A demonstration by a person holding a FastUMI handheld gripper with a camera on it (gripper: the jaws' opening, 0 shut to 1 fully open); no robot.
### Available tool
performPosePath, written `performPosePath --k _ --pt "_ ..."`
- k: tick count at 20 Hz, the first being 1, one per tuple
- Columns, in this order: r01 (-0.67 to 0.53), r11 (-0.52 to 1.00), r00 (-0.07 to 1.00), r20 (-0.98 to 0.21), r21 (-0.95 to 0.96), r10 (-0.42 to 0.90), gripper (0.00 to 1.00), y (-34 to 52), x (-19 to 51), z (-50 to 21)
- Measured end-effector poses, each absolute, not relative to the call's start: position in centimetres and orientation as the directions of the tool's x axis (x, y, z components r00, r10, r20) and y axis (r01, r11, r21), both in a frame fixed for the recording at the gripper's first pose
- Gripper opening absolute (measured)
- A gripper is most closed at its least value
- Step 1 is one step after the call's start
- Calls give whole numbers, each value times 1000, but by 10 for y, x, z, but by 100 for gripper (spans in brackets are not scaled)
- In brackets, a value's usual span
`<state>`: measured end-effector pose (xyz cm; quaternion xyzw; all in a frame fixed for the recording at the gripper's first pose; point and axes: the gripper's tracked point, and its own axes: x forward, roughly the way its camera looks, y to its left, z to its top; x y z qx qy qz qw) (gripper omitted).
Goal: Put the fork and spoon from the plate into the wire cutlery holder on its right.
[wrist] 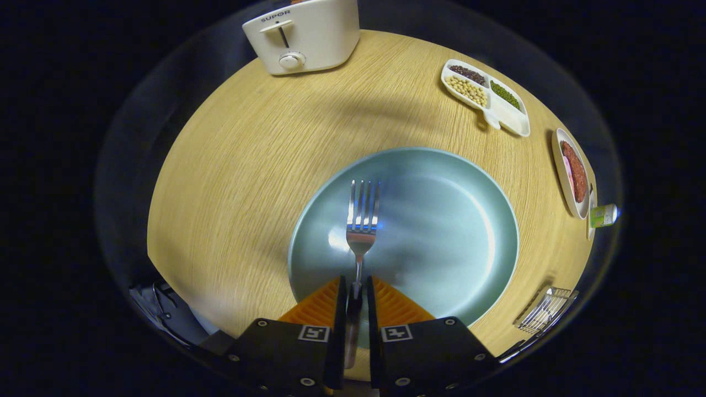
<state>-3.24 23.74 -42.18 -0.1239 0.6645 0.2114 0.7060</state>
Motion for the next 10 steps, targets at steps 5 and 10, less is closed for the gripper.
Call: performPosePath --k 5,10 --pt "-386 906 9 -981 176 195 4 239 -32 -420" --pt "-311 925 94 -961 218 259 4 231 -16 -405"
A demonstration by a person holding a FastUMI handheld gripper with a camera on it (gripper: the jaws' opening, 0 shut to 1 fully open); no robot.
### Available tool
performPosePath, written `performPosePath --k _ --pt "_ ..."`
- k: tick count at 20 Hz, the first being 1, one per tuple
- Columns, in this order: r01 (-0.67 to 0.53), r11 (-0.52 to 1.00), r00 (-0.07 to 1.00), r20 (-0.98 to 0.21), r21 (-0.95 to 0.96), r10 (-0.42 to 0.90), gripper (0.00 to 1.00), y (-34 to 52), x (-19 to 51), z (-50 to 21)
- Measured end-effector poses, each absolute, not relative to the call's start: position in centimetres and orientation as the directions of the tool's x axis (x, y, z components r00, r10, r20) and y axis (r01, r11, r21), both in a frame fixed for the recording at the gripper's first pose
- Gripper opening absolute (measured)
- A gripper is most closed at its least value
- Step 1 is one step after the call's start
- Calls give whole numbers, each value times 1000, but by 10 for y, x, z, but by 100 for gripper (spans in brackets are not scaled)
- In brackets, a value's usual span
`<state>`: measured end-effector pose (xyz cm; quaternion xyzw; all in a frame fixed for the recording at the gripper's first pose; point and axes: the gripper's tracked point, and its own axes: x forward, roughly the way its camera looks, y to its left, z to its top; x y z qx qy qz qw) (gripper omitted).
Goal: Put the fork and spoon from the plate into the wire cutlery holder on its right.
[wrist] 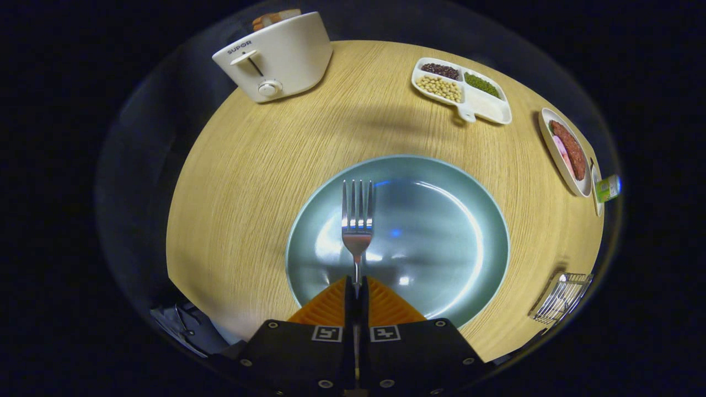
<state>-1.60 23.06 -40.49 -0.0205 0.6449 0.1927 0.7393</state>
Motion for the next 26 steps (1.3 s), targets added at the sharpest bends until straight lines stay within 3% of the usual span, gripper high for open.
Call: performPosePath --k 9,16,26 --pt "-195 942 257 -913 273 318 3 174 -6 -351" --pt "-67 963 375 -888 262 267 3 73 -17 -327" --pt "120 969 395 -905 218 155 3 -52 -50 -340"
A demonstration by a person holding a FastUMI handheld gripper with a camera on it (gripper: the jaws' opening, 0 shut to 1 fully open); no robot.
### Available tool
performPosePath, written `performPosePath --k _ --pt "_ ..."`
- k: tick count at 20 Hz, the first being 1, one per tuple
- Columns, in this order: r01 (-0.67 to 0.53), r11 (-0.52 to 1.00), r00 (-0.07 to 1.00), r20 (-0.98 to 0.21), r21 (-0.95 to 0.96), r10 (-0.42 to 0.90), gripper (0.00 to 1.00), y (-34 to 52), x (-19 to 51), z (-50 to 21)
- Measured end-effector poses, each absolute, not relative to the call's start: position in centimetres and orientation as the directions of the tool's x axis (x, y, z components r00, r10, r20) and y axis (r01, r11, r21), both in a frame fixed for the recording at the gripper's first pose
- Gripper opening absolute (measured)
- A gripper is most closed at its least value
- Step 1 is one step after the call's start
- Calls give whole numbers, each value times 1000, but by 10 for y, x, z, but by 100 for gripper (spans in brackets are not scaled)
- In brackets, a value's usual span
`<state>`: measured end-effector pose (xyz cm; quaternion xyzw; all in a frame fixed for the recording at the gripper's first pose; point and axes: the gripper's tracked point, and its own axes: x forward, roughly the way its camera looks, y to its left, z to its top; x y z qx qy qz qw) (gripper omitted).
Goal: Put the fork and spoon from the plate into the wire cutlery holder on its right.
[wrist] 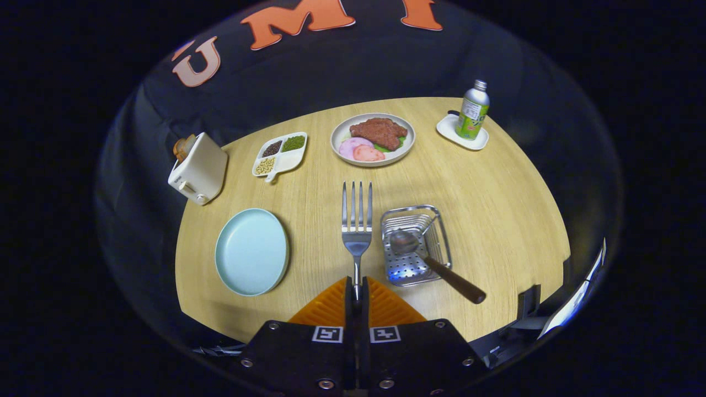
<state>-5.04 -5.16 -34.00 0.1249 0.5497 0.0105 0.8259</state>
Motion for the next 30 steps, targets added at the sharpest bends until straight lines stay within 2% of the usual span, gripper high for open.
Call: performPosePath --k 9,13,18,23,27,30 --pt "61 989 323 -940 132 106 5 -91 -63 -367" --pt "31 992 374 -922 123 102 12 -95 -50 -359" --pt "42 980 532 -835 193 141 17 -88 -20 -326" --pt "34 983 773 -628 179 88 53 -94 25 -259" --pt "59 983 901 -433 175 23 77 -99 50 -197" --pt "60 983 950 -312 175 -2 82 -98 60 -157"
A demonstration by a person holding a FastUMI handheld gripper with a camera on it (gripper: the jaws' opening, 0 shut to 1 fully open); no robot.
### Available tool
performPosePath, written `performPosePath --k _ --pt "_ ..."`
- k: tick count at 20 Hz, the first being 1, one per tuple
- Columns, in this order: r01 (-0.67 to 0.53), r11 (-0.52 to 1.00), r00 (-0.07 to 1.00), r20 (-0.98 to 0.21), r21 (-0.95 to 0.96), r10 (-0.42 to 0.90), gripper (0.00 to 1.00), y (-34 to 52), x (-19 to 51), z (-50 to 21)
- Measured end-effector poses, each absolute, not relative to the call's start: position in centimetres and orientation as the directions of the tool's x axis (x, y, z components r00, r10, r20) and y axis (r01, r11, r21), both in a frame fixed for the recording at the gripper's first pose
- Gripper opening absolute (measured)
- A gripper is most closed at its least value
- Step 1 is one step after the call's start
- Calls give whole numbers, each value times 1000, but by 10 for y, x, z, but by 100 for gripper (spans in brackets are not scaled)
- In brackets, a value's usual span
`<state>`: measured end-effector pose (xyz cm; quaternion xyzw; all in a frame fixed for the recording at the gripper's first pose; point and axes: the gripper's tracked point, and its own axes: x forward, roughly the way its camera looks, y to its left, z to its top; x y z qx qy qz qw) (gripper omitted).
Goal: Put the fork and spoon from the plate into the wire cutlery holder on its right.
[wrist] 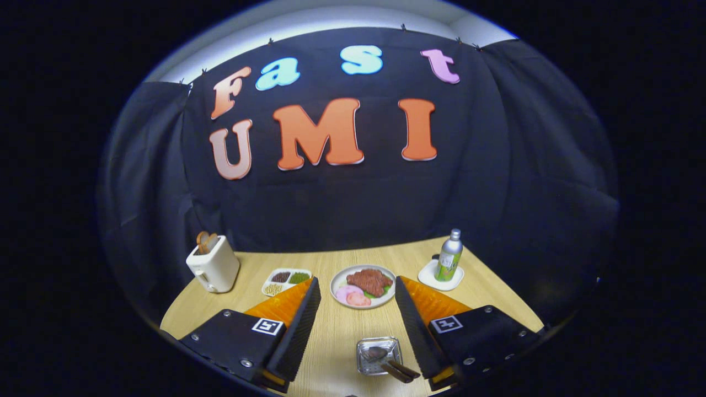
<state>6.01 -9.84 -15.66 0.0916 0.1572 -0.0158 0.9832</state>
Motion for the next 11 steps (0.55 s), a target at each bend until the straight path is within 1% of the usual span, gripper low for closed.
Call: performPosePath --k 2,3,5,8,11 --pt "56 981 961 -278 184 -3 85 -91 61 -141" --pt "54 982 968 -251 180 -7 88 -90 65 -131" --pt "45 987 983 -180 152 -17 91 -91 67 -108" --pt "40 993 996 -90 115 -30 91 -88 68 -79" --pt "28 991 999 -22 130 -26 91 -82 66 -59"
